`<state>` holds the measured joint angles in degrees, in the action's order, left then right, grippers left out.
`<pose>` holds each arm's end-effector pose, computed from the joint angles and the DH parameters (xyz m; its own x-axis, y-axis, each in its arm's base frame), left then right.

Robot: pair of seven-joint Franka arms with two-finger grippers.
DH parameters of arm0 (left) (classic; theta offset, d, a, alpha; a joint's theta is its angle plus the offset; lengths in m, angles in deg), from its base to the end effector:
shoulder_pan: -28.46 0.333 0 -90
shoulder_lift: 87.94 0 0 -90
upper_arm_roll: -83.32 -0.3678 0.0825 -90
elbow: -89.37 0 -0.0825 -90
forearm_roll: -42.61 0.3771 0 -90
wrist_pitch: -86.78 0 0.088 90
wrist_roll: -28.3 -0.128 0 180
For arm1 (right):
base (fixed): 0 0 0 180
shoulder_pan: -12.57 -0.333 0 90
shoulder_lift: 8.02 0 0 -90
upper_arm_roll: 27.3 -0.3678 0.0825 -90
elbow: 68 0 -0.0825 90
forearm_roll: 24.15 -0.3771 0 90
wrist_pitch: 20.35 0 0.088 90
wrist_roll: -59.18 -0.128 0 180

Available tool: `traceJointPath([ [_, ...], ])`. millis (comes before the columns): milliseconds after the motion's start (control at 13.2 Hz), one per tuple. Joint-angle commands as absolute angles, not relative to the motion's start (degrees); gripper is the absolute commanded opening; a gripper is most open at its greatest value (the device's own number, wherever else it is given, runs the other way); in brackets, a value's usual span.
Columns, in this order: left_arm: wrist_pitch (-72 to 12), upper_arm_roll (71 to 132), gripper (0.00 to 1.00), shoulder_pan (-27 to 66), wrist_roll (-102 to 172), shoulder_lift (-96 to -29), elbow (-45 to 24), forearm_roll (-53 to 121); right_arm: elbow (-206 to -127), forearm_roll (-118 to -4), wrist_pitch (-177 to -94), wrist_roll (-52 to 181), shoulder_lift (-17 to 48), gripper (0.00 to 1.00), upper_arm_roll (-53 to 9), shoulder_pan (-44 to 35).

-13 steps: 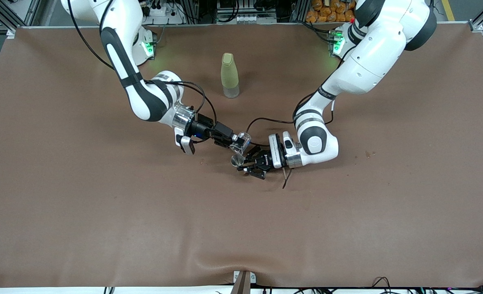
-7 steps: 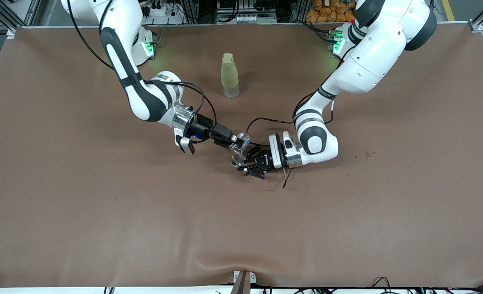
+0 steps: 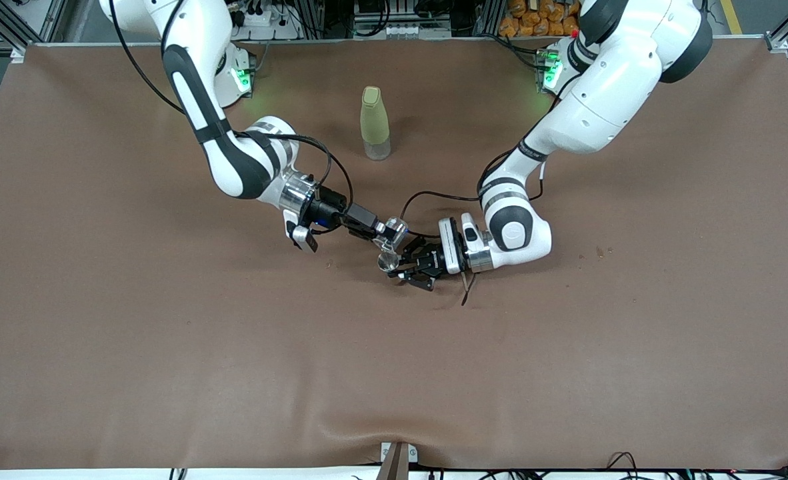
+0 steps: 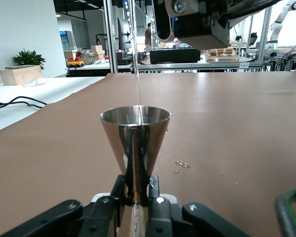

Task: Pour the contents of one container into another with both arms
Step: 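Pour liquid from the beaker into the jigger held by the left gripper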

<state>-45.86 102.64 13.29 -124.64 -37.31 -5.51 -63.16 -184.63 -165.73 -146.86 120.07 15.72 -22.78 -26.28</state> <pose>0.5973 -0.4059 0.1543 -0.0119 -0.2373 0.9714 -0.9918 -0.1209 -0.0417 0.5184 0.3964 0.3105 0.8990 -0.4320 -0.0715 -0.0952 -0.0336 -0.9949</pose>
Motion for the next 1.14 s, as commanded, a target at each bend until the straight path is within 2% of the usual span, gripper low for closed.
traceJointPath([
  [0,-45.3,102.8,0.00,13.5,-126.2,-37.9,-6.2,-65.0,-184.5,-167.0,-147.2,118.5,15.6,0.20,-22.6,-26.4],
  [1060,-45.3,103.0,0.00,13.5,-126.0,-38.0,-6.2,-65.2,-184.2,-167.0,-146.5,113.8,17.1,0.20,-22.6,-26.4],
])
